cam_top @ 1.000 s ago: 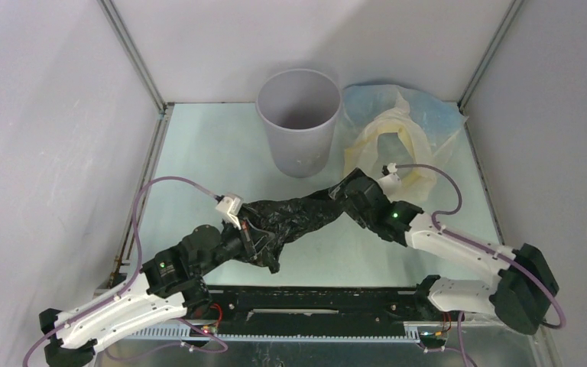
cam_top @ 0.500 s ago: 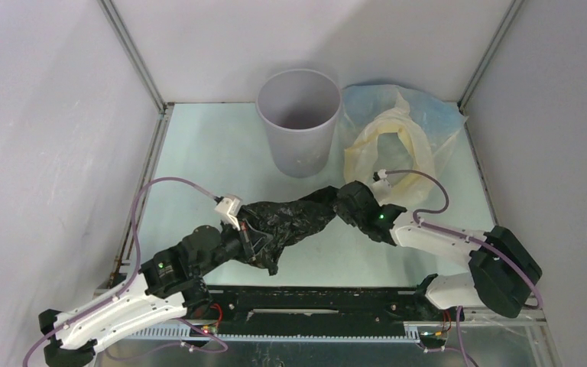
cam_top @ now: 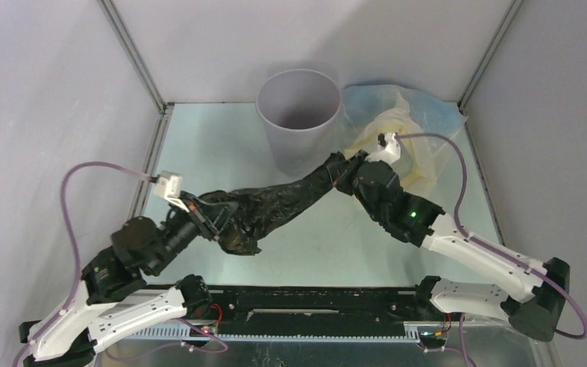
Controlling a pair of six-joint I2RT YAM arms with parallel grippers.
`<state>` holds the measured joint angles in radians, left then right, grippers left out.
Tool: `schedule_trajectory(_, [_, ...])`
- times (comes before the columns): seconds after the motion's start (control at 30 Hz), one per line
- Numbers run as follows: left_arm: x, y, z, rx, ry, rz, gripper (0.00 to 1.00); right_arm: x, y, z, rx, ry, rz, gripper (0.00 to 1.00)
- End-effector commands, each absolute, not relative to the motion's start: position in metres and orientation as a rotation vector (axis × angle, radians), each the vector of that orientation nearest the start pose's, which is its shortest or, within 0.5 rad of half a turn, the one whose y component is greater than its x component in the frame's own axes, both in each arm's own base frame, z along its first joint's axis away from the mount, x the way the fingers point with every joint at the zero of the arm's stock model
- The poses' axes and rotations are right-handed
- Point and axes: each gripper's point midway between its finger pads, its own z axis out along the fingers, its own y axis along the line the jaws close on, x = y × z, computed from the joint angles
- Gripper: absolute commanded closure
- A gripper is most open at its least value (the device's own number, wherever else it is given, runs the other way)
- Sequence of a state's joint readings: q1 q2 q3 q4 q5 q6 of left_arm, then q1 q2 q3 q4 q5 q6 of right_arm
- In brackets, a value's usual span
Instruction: Put the trash bags into the trash bin
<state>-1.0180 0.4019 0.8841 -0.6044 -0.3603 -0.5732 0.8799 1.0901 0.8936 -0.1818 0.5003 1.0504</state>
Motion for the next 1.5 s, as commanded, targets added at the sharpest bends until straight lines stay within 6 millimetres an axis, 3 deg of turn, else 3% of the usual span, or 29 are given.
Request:
schedule_trajectory(0.0, [0.159,-0.119,0.364,0.064,1.681,-0.691,1.0,0.276,0.253,0.36,0.301,1.715,0.74,1.0])
schedule_trajectory(0.2, [0.176,-0.093,0.431,-0.03,1.556,-0.557,1.0,0.295,0.267,0.431,0.203,1.595,0.755,1.0])
schedule_trajectory(0.33, [0.19,-0.084,0.47,-0.085,1.471,-0.472,1.0,0.314,0.279,0.463,0.165,1.55,0.798,1.0])
schedule_trajectory(0.5, [0.21,-0.081,0.511,-0.111,1.399,-0.367,1.0,0.348,0.294,0.476,0.134,1.574,0.784,1.0])
schedule_trajectory(0.73, [0.252,-0.102,0.549,-0.094,1.375,-0.379,1.0,0.406,0.291,0.474,0.151,1.602,0.77,1.0])
schedule_trajectory(0.9, [0.292,-0.129,0.567,-0.04,1.386,-0.52,1.0,0.453,0.283,0.453,0.18,1.661,0.646,1.0])
schedule_trajectory(1.07, [0.332,-0.168,0.568,0.036,1.432,-0.628,1.0,0.492,0.28,0.407,0.187,1.765,0.568,1.0])
schedule_trajectory(1.2, [0.349,-0.192,0.56,0.095,1.462,-0.692,1.0,0.511,0.288,0.361,0.126,1.856,0.523,1.0])
schedule_trajectory(1.37, [0.366,-0.203,0.547,0.106,1.501,-0.718,1.0,0.522,0.316,0.302,-0.035,1.976,0.568,1.0])
schedule_trajectory(1.47, [0.377,-0.212,0.538,0.114,1.528,-0.745,1.0,0.531,0.321,0.271,-0.076,2.046,0.537,1.0])
